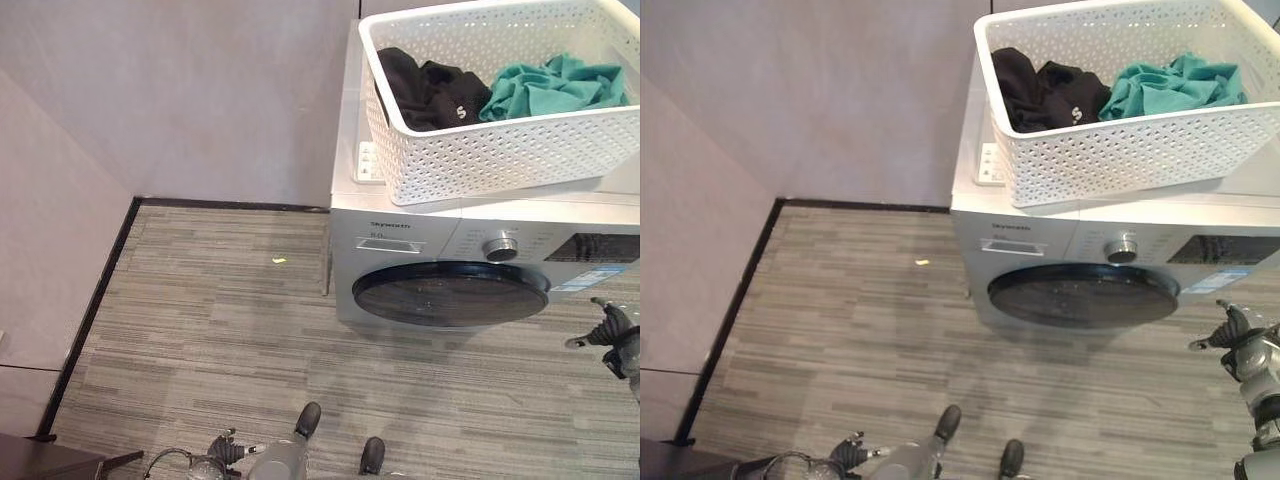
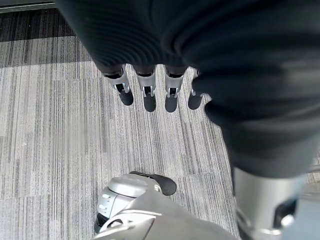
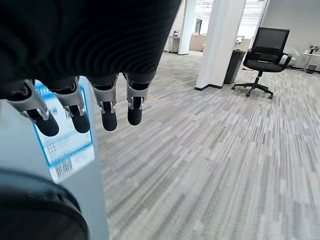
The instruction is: Grab the laundry basket,head to the washer,open it,put in the laundry and shut it.
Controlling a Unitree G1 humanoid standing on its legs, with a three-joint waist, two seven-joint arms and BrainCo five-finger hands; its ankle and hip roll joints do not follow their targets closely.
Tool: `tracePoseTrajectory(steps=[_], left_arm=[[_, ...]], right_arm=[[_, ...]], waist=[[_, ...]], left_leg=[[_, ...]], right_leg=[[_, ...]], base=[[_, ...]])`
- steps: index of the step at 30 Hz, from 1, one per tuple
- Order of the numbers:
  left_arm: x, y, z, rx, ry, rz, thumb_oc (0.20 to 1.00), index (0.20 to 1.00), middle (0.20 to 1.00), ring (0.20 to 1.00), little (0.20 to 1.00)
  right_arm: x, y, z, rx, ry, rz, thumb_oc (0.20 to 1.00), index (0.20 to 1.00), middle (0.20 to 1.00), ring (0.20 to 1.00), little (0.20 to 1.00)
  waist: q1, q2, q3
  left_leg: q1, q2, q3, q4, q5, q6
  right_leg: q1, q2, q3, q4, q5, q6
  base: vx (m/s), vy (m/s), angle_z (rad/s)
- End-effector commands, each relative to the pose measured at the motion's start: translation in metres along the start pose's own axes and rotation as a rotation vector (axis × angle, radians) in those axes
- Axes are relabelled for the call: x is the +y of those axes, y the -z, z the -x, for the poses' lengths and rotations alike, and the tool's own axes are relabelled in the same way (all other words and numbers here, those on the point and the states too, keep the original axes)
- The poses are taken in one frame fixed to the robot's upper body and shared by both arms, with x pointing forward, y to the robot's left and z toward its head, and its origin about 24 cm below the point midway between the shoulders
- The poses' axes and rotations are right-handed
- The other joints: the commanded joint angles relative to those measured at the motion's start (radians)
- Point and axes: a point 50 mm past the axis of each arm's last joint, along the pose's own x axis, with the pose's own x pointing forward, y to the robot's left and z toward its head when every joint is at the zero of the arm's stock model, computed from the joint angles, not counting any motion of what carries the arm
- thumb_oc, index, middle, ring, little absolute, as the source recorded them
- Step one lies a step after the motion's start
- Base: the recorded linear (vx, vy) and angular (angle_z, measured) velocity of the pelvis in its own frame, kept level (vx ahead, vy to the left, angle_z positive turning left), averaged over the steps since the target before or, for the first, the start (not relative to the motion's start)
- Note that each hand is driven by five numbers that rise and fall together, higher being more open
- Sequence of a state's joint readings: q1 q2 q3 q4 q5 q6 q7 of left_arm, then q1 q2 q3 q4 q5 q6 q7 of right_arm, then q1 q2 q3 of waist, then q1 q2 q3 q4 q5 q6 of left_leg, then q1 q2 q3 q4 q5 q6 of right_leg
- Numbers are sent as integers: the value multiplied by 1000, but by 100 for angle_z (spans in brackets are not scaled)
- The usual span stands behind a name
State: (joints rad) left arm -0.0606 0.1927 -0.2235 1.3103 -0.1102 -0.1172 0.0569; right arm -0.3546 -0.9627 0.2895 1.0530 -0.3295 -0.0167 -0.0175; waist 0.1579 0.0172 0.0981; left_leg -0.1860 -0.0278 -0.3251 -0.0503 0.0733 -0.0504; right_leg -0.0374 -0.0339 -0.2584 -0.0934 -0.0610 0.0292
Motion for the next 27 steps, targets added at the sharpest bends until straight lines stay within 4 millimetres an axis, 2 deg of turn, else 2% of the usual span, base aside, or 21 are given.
tracePoseTrajectory(steps=[1,5,9,10,11,15,22,27], left_arm=[[2,-2,-1,6,7,-48,1000,1000,1000,1000,1000],[4,-1,-1,3,-6,-37,1000,1000,1000,1000,1000],[5,-2,-1,-6,-15,-31,1000,1000,1000,1000,1000],[5,-3,-1,-12,-20,-16,1000,1000,1000,1000,1000],[6,-4,-1,-17,-24,-12,1000,1000,1000,1000,1000],[6,-7,-1,-24,-24,-10,1000,1000,1000,1000,1000],[10,-13,-2,-49,-40,-5,1000,1000,1000,1000,1000],[11,-11,-1,-53,-47,-2,1000,1000,1000,1000,1000]], right_arm=[[-34,0,1,-15,81,52,1000,1000,1000,1000,1000],[-46,-8,3,-61,127,43,1000,1000,1000,1000,1000],[-49,-20,5,-111,155,38,1000,1000,1000,1000,1000],[-49,-31,8,-170,178,24,1000,1000,1000,1000,1000],[-50,-33,9,-184,186,20,1000,1000,1000,1000,1000],[-49,-33,13,-202,201,11,1000,1000,1000,1000,1000],[-35,-34,19,-228,163,27,1000,1000,1000,1000,1000],[-40,-34,22,-240,179,74,1000,1000,1000,1000,1000]], waist=[[52,-18,-19],[49,-18,-9],[53,-21,-2],[50,-24,5],[49,-26,7],[47,-34,13],[45,-51,31],[44,-55,51]], left_leg=[[-94,12,-60,-37,94,-12],[-108,16,-52,-37,95,-9],[-125,19,-43,-37,96,-7],[-135,22,-41,-37,97,-4],[-138,22,-39,-37,97,-4],[-144,24,-37,-37,98,-3],[-166,25,-40,-37,100,1],[-183,22,-34,-37,101,6]], right_leg=[[-40,-11,-10,6,38,41],[-61,-13,7,6,44,44],[-83,-14,18,6,51,46],[-98,-12,28,6,55,47],[-102,-12,31,6,56,47],[-108,-9,38,6,55,46],[-134,-7,49,6,59,47],[-160,-8,65,6,70,51]], base=[[-6,1,-3],[-4,3,-8],[-19,-3,-13],[-13,-9,-21],[-13,-12,-9],[4,-7,-14],[-4,-2,-1],[-22,9,-9]])
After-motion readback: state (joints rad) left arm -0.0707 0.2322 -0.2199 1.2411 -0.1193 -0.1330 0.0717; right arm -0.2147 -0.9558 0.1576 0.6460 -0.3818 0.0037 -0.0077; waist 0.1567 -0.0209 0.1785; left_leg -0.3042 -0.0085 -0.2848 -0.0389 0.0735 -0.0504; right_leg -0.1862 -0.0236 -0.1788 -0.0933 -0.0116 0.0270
